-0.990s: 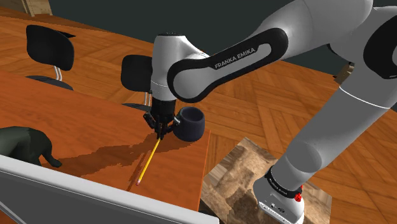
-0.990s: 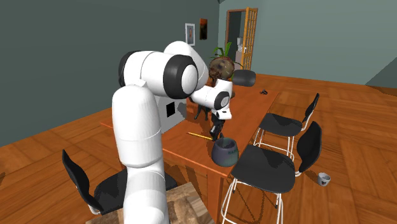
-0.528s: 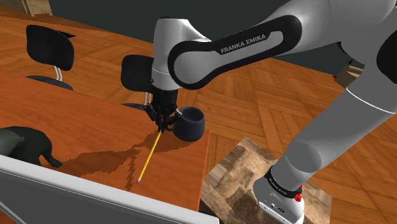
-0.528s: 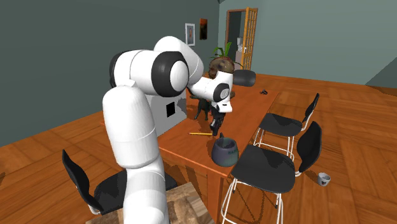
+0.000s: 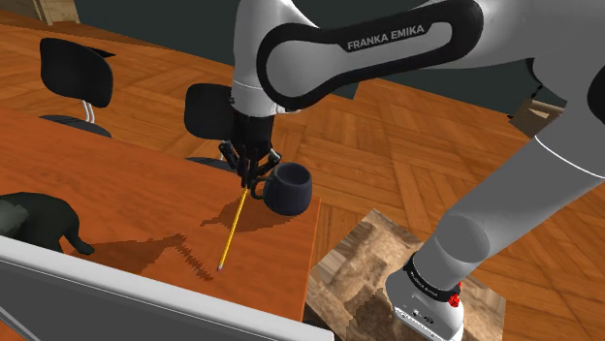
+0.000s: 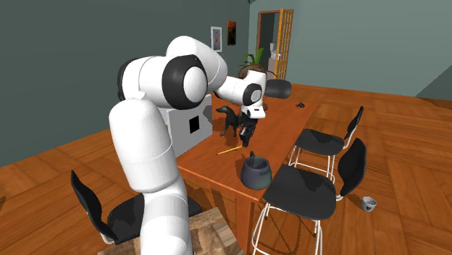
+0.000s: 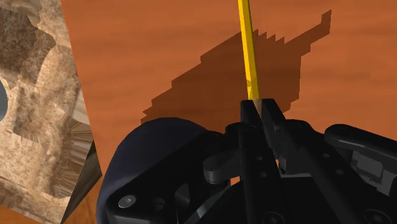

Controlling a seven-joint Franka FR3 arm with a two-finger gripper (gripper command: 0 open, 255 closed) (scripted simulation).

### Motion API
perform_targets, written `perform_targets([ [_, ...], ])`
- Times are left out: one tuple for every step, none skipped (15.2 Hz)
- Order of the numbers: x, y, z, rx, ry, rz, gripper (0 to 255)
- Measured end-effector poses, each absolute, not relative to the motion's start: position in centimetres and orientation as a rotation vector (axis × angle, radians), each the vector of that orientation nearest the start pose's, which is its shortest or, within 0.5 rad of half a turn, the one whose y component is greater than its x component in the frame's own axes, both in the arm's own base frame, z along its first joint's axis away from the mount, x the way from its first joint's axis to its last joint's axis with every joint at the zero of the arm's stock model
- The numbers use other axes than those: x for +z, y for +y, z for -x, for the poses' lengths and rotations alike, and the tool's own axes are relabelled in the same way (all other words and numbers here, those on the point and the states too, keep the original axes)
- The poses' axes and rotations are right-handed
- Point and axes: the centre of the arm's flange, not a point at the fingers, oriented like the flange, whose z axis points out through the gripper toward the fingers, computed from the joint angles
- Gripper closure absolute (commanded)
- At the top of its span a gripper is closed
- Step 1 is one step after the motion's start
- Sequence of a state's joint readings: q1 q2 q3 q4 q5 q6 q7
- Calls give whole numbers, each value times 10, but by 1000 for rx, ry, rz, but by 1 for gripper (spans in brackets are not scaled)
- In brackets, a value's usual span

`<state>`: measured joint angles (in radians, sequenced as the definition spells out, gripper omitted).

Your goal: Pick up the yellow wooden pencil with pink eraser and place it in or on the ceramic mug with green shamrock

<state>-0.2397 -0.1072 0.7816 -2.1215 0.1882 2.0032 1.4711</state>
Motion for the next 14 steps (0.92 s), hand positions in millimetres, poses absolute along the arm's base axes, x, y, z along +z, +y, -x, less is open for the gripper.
perform_targets([
  [447,284,-438,156,1518,2726,255],
  [452,285,-438,156,1518,2726,255],
  [458,285,-437,156,1518,2726,255],
  [463,285,-438,156,1518,2726,255],
  [468,284,-437,156,1518,2726,255],
  [473,284,-438,156,1518,2726,255],
  [479,284,-437,157,1518,2726,255],
  [484,285,-437,156,1518,2726,255],
  [488,285,-437,157,1518,2726,255],
  [494,285,-437,156,1518,2726,255],
  [499,285,-437,156,1518,2726,255],
  [503,285,-437,157,1518,2726,255],
  [506,279,-439,156,1519,2726,255],
  [508,269,-442,157,1519,2726,255],
])
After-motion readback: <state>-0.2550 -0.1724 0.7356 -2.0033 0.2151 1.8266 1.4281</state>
